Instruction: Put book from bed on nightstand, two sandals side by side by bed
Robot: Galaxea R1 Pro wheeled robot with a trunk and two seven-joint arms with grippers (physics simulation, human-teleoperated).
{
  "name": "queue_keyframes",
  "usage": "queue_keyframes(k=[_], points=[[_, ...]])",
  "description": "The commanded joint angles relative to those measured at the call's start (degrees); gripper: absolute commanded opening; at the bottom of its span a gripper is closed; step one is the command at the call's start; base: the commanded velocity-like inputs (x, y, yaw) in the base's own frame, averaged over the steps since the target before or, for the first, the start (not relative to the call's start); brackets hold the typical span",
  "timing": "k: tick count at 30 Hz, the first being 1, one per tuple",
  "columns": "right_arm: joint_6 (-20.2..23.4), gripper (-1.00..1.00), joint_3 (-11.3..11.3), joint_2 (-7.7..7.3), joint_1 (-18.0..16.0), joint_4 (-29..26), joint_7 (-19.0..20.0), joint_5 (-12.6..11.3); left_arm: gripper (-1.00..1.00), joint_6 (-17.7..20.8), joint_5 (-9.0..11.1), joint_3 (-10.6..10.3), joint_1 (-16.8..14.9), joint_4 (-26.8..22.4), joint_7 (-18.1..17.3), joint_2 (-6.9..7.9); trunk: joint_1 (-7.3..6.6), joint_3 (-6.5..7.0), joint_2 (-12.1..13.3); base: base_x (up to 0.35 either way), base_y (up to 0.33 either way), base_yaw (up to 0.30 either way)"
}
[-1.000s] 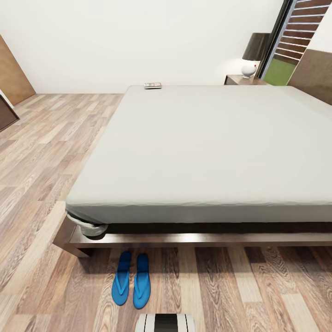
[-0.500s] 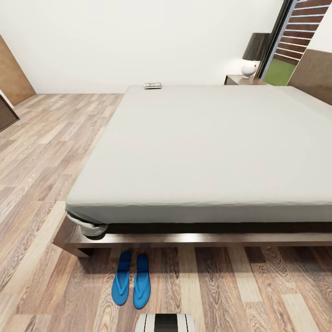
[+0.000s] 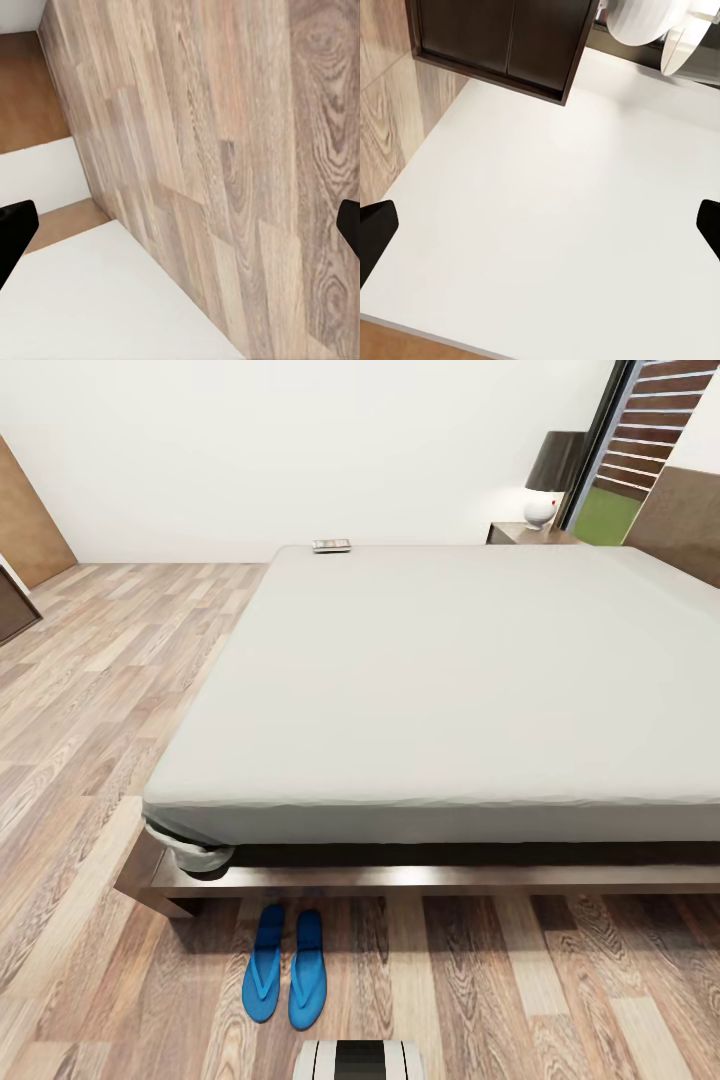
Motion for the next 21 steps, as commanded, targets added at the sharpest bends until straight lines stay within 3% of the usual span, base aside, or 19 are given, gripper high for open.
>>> queue_keyframes(k=[1, 11, 21], points=[[0.60, 1.00, 0.23, 0.00, 0.00, -0.07, -0.18, -0.16, 1.00, -0.45, 0.45, -0.46, -0.02, 0.08, 0.02, 0.11, -0.01, -0.04, -0.01, 0.000, 0.000, 0.000], [0.60, 1.00, 0.24, 0.03, 0.00, -0.15, -0.12, -0.16, 1.00, -1.12, 0.39, -0.49, 0.00, 0.17, 0.61, 0.33, -0.01, -0.04, -0.01, 0.000, 0.000, 0.000], [0.60, 1.00, 0.22, 0.01, 0.00, -0.16, -0.11, -0.16, 1.00, -1.61, 0.45, -0.42, 0.01, 0.16, 5.66, 0.20, -0.01, -0.04, -0.01, 0.000, 0.000, 0.000]])
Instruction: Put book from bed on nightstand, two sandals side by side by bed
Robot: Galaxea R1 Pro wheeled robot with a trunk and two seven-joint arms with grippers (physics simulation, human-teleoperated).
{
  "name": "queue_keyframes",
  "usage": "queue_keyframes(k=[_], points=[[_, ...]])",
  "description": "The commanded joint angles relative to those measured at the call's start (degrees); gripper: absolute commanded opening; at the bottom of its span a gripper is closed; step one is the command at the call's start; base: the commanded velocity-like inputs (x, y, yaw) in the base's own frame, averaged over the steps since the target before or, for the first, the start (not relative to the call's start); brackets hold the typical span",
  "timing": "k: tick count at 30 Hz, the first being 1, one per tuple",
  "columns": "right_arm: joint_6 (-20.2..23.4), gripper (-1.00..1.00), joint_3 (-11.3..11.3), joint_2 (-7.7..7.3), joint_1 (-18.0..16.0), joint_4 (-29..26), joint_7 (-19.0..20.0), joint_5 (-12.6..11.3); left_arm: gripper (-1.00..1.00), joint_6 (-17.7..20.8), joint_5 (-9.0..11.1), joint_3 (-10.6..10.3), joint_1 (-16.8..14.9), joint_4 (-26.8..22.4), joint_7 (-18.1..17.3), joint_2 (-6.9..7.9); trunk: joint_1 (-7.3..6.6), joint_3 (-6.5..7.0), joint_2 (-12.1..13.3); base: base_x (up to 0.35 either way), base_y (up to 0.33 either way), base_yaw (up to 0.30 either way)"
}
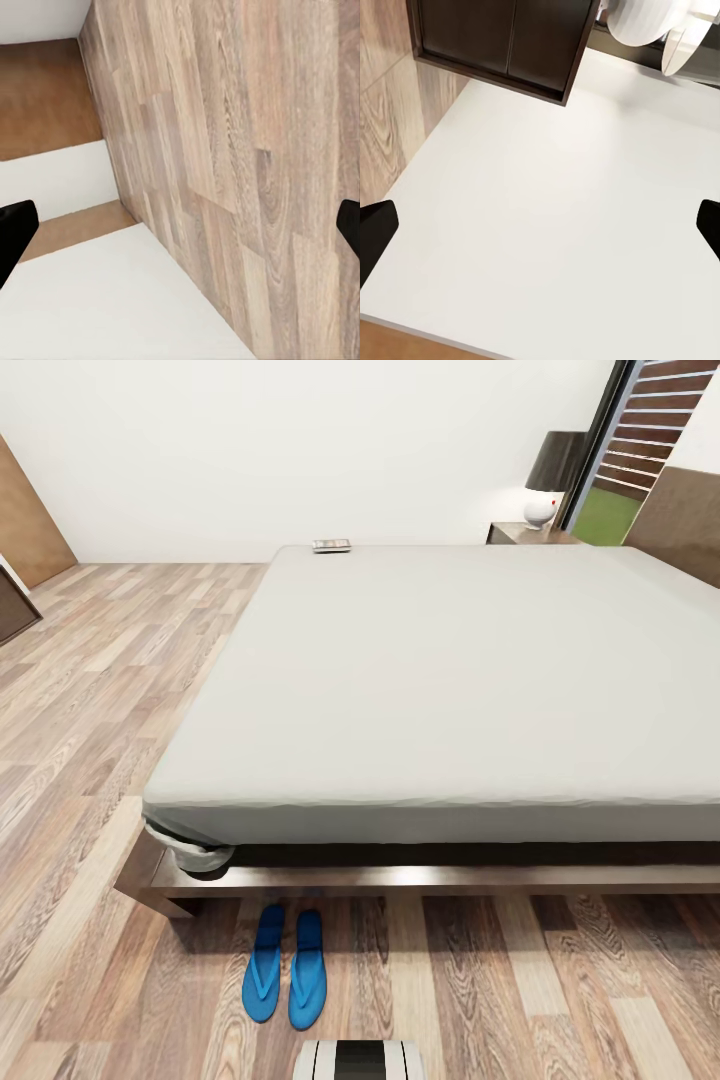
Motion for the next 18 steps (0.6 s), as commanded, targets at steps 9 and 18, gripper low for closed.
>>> queue_keyframes(k=[9, 18], points=[[0.60, 1.00, 0.25, 0.10, 0.00, -0.18, -0.19, -0.18, 1.00, -0.04, 0.40, -0.42, -0.03, 0.10, 1.26, -0.09, -0.24, 1.96, 0.11, 0.000, 0.000, 0.000], [0.60, 1.00, 0.26, 0.28, 0.00, -0.51, -0.19, -0.22, 1.00, 0.27, 0.38, -0.38, -0.06, 0.06, 1.08, -0.10, -0.47, 3.95, 0.23, 0.000, 0.000, 0.000]])
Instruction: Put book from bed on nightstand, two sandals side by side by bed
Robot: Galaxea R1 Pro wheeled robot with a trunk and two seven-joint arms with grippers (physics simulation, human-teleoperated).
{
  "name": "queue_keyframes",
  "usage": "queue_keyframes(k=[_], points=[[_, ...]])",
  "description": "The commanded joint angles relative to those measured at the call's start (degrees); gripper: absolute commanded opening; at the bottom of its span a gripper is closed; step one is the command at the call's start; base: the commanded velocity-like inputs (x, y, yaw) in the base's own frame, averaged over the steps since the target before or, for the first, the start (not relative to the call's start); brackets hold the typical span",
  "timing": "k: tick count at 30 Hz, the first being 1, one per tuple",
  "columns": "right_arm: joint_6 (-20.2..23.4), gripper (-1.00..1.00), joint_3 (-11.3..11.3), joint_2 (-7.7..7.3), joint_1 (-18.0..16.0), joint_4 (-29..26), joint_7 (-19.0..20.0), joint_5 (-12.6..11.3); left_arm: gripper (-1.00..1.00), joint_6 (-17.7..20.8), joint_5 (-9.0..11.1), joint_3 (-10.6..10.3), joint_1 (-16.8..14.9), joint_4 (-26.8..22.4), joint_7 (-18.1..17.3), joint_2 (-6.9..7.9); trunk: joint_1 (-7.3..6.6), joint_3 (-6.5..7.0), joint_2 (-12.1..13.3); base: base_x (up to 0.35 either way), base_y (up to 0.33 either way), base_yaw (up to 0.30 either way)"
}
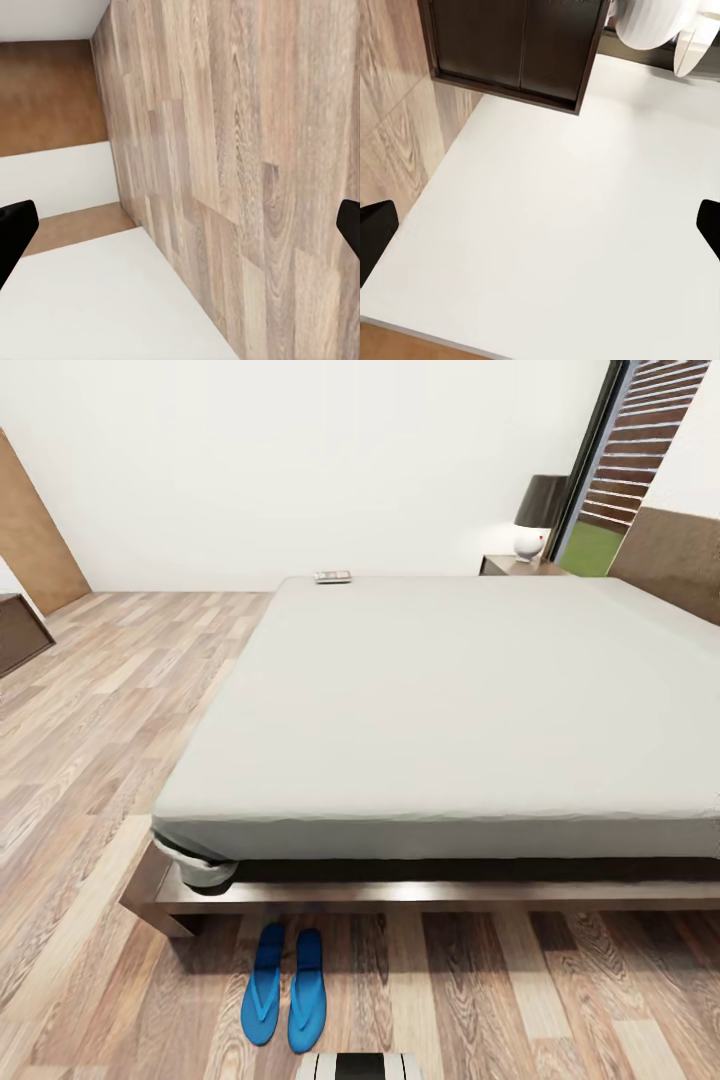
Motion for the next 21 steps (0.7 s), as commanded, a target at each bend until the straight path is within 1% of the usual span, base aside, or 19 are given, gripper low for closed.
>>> queue_keyframes(k=[1, 11, 21], points=[[0.60, 1.00, 0.22, 0.01, 0.00, -0.09, -0.20, -0.16, 1.00, -0.19, 0.42, -0.43, -0.05, 0.06, 0.09, 0.00, -0.03, 0.19, 0.00, 0.000, 0.000, 0.000], [0.60, 1.00, 0.23, -0.01, 0.00, -0.15, -0.20, -0.19, 1.00, -0.11, 0.27, -0.55, -0.09, 0.15, -0.74, 0.00, -0.29, 2.40, 0.13, 0.000, 0.000, 0.000], [0.57, 1.00, 0.15, -0.34, 0.00, -0.16, -0.05, -0.20, 1.00, -0.10, 0.18, -0.65, 0.04, 0.42, -3.89, 0.00, -0.55, 4.62, 0.27, 0.000, 0.000, 0.000]])
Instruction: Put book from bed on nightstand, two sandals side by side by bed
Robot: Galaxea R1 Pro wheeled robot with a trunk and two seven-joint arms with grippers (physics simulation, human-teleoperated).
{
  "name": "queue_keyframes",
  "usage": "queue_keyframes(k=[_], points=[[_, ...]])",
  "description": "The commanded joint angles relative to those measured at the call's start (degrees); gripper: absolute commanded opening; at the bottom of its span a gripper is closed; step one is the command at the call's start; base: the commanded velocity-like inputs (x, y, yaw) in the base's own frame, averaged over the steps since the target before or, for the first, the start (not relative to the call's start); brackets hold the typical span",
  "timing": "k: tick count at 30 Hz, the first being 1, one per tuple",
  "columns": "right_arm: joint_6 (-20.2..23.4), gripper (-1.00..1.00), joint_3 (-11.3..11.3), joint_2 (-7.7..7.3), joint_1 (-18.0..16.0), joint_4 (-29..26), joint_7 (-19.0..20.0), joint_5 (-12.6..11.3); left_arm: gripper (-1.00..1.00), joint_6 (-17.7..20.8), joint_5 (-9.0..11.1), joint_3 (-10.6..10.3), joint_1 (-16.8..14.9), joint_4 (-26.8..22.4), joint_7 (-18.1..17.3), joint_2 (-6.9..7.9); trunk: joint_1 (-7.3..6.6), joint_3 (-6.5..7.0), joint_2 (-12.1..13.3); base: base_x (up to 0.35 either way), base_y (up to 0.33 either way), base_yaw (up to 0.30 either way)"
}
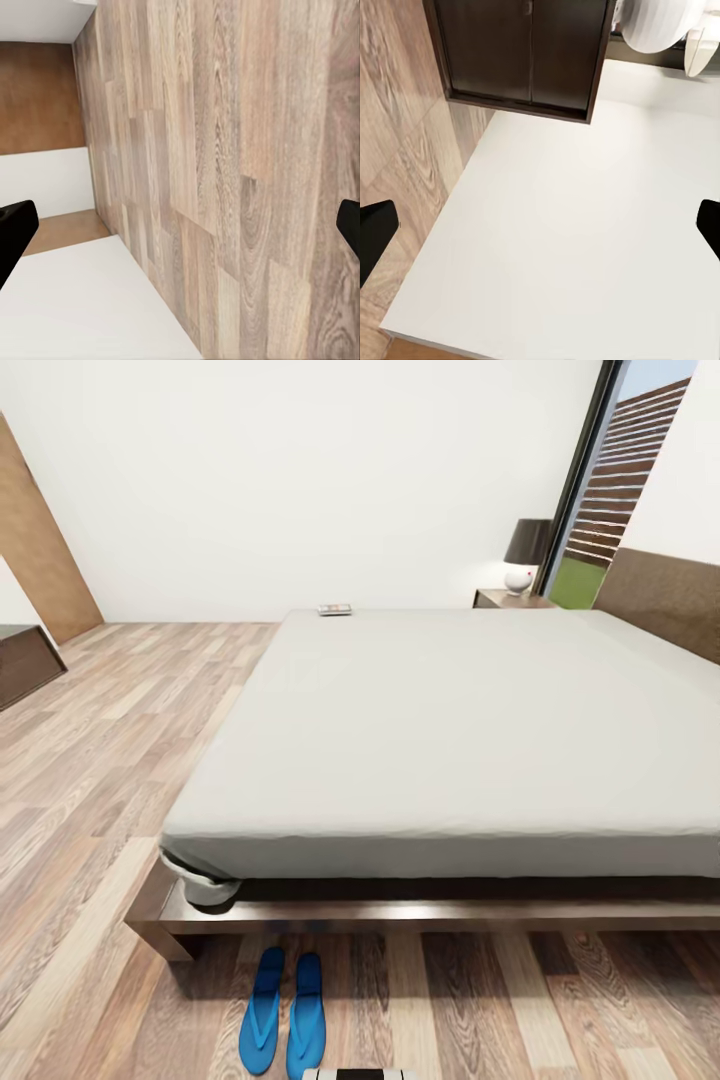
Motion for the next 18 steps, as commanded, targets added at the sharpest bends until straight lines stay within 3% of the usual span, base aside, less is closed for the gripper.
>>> queue_keyframes(k=[1, 9, 18], points=[[0.59, 1.00, 0.23, -0.03, 0.00, -0.07, 0.04, -0.18, 1.00, -0.20, 0.41, -0.45, 0.01, 0.08, -0.14, 0.00, -0.04, 0.19, 0.00, 0.000, 0.000, 0.000], [0.52, 1.00, 0.22, -0.08, 0.00, -0.07, 3.26, -0.04, 1.00, -0.20, 0.40, -0.50, 0.14, 0.12, -1.51, -0.03, -0.24, 1.96, 0.11, 0.000, 0.000, 0.000], [0.45, 1.00, 0.22, -0.07, 0.00, -0.07, 4.28, -0.01, 1.00, -0.20, 0.51, -0.45, 0.17, 0.13, -4.26, -0.07, -0.47, 3.95, 0.23, 0.000, 0.000, 0.000]])
